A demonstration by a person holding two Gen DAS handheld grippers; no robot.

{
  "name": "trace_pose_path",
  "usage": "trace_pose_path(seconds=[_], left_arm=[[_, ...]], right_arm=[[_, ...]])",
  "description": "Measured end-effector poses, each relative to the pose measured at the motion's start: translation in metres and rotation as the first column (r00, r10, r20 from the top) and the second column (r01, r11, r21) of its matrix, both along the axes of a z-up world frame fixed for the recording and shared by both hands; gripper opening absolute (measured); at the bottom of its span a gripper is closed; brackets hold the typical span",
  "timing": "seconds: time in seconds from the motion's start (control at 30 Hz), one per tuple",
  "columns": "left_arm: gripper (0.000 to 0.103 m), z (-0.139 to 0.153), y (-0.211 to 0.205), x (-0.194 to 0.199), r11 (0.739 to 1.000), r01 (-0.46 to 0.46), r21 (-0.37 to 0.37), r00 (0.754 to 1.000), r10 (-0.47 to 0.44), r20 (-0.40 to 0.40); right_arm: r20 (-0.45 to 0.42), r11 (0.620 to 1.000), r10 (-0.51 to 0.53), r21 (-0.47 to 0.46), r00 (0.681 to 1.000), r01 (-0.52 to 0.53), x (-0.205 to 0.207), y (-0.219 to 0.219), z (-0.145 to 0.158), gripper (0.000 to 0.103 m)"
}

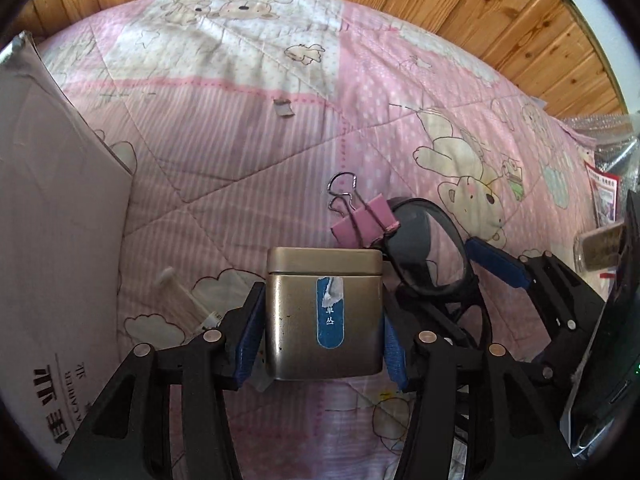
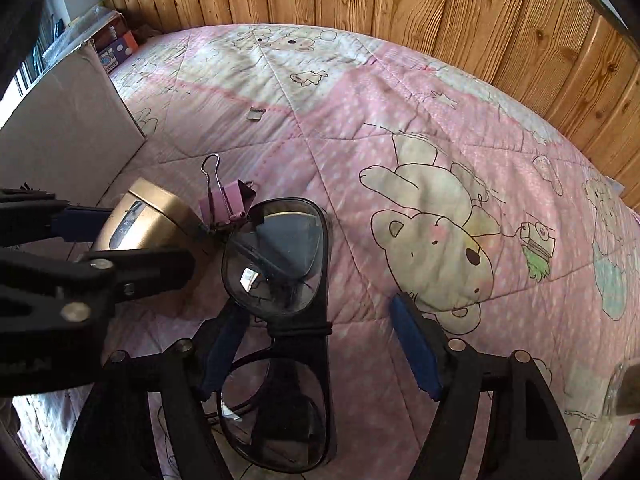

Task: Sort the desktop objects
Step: 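Grasp the gold tin box with the left tool while the right tool grasps the black glasses, then carry the tin box and glasses over the cardboard box with both tools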

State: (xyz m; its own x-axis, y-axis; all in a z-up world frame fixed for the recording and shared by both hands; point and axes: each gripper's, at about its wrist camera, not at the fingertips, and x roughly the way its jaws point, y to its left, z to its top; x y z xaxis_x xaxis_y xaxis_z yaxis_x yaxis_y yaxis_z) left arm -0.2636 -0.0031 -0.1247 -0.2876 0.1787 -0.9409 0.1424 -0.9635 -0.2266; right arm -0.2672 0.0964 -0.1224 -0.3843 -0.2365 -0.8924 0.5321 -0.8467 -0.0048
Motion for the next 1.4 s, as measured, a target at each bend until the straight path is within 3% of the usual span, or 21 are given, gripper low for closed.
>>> trace_pose_path(seconds=[0.07, 0.1, 0.33, 0.67, 0.9, 1.4], left_arm=[[0.051, 0.003, 0.0, 0.004, 1.0, -0.005, -0.01, 1.0, 0.005, -0.015], [0.051, 0.005, 0.001, 0.007, 1.0, -0.001, -0.016, 1.0, 0.0, -0.021], [0.051, 0.034, 0.022, 0.041, 0.997, 0.076, -0.006, 0.995, -0.076, -0.066], [0.051, 0.07, 0.048, 0.119, 0.988, 0.154, 0.017, 0.979, -0.15, -0.14], [0.051, 0.078, 0.051, 0.17, 0.986, 0.164, 0.013, 0.975, -0.16, -0.155], [0.051, 0.112, 0.047, 0.261, 0.983, 0.183, -0.007, 0.952, -0.179, -0.248]], right_arm=[[-0.013, 1.0, -0.009, -0.006, 1.0, 0.009, -0.001, 0.003, 0.002, 0.06], [-0.012, 1.0, -0.023, -0.015, 1.0, 0.023, -0.002, 0.008, 0.005, 0.041], [0.035, 0.978, -0.12, -0.167, 0.992, 0.125, 0.015, 0.048, 0.031, 0.037], [0.066, 0.928, -0.208, -0.303, 0.976, 0.219, 0.094, 0.089, 0.05, 0.037], [0.086, 0.882, -0.264, -0.382, 0.961, 0.276, 0.146, 0.107, 0.061, 0.037], [0.056, 0.843, -0.261, -0.474, 0.964, 0.255, 0.227, 0.1, 0.091, 0.037]])
